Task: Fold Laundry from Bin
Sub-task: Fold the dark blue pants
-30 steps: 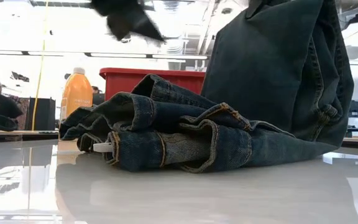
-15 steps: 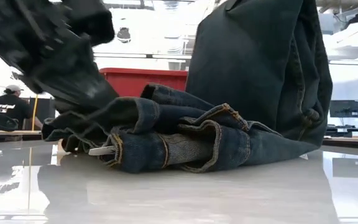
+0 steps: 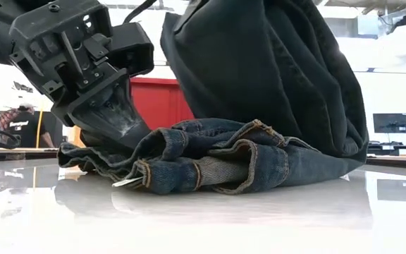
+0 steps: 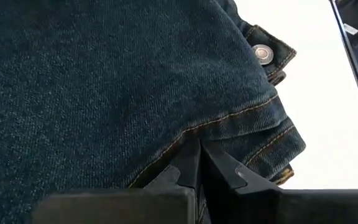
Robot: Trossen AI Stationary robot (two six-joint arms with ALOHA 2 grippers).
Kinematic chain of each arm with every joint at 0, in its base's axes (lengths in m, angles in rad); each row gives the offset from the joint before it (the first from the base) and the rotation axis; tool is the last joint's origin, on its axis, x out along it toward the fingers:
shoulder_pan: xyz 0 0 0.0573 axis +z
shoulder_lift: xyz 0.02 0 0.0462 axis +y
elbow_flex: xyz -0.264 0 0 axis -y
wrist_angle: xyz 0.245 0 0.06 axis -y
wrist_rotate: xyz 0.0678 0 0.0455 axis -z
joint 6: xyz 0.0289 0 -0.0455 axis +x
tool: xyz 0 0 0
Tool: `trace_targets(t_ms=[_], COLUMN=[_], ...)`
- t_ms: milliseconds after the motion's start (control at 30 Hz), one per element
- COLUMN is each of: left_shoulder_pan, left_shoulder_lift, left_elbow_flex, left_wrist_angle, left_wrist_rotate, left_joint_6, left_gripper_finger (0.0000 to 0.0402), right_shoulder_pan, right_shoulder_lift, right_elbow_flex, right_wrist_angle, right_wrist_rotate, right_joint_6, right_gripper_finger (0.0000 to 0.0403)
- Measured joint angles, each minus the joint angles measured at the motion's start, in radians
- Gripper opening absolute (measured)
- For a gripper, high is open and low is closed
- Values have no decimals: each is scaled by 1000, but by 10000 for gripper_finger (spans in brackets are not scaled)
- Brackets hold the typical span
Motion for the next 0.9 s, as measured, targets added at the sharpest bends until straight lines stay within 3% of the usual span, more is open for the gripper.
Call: trace_targets(t_ms=[167,333,567,767,900], left_shoulder_pan=[-6,-7,-39,-143,-205], left_shoulder_lift=[-58,-205,-422,-719,-802], left_elbow_flex=[-1,1,-2,1,-1], left_wrist_angle=[-67,-190,-361,-569,-736], left_wrist_rotate=[5,-50,1,-179,-335], left_joint_6=[37,106,178,150,57], left_gripper_finger=[0,0,0,0,0], right_shoulder_pan=[21,43,51,72,76], right_shoulder_lift=[55,59,78,141,195], right_elbow_flex=[0,0,2,-1,0], right_wrist_angle=[61,117,121,205,269], right_wrist_rotate=[-5,27,84,84,72], right_joint_6=[36,64,60,54,48], right_gripper_finger=[35,35,35,37,55])
